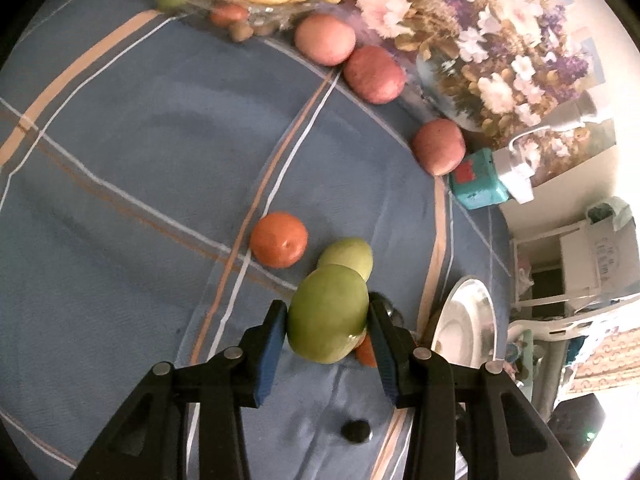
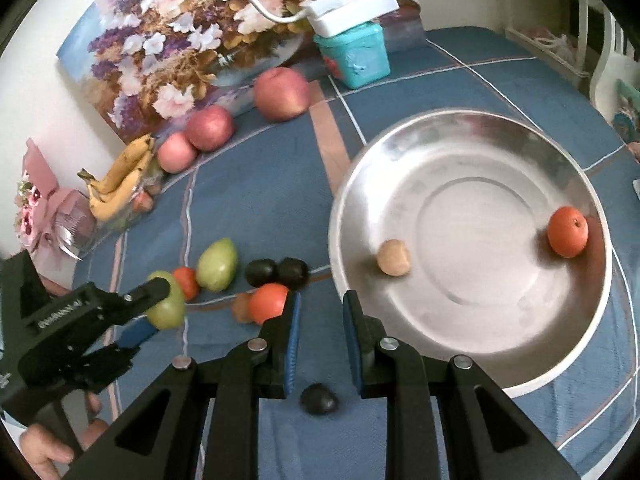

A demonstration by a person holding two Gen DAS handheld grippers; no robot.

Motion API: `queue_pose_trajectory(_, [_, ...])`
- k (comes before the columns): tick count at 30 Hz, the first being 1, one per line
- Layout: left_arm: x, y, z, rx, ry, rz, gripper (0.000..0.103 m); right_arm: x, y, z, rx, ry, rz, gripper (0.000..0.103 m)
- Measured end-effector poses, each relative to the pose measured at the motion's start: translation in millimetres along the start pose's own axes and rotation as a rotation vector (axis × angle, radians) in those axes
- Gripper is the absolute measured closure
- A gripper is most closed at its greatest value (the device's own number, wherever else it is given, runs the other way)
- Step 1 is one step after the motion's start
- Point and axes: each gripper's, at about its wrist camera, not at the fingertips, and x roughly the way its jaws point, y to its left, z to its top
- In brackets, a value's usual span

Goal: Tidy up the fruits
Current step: 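Carry the green pear and dark plum over the steel plate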

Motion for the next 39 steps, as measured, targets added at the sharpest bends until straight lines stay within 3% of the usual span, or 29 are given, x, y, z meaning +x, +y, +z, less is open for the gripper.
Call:
queue_pose_trajectory(6, [2.2, 0.1, -13.1, 0.01, 0.065, 0.049, 0.059, 15.7, 18.4, -11.9, -0.113, 0.105, -0.015, 0.081])
queue_pose_trajectory(14, [0.8, 2.5, -28.1, -0.013, 0.119, 0.019, 0.059, 34.6, 24.5, -30.9, -0.16, 0.214, -0.046, 0.08])
queue_pose_trajectory(17, [-2.4, 2.7, -29.3, -0.012, 0.114, 0.014, 0.059, 36.2, 24.4, -36.1, -0.17, 0.234, -0.056, 0.073])
queue_pose_trajectory(18, [-2.9, 2.5, -29.7, -0.012, 0.113, 0.014, 0.059, 37.0, 24.0, -37.2, -0.172, 0.238, -0.059, 0.069])
queue_pose_trajectory(29, [0.2, 6.3, -29.1, -0.033, 0.119, 0.016, 0.059, 43.0, 36.6, -47.8, -0.255, 0.264, -0.114, 0.069])
queue_pose_trajectory(32, [0.1, 7.6, -28.3, -0.037, 0.119, 0.014, 0.059, 45.8, 40.0, -46.9, -0.255, 0.263, -0.126, 0.074])
queue_pose_trajectory(39, [-2.5, 8.8, -26.2, -0.046, 0.109, 0.008, 0.059, 31.6, 46.4, -40.7, -0.24, 0.22, -0.052, 0.077])
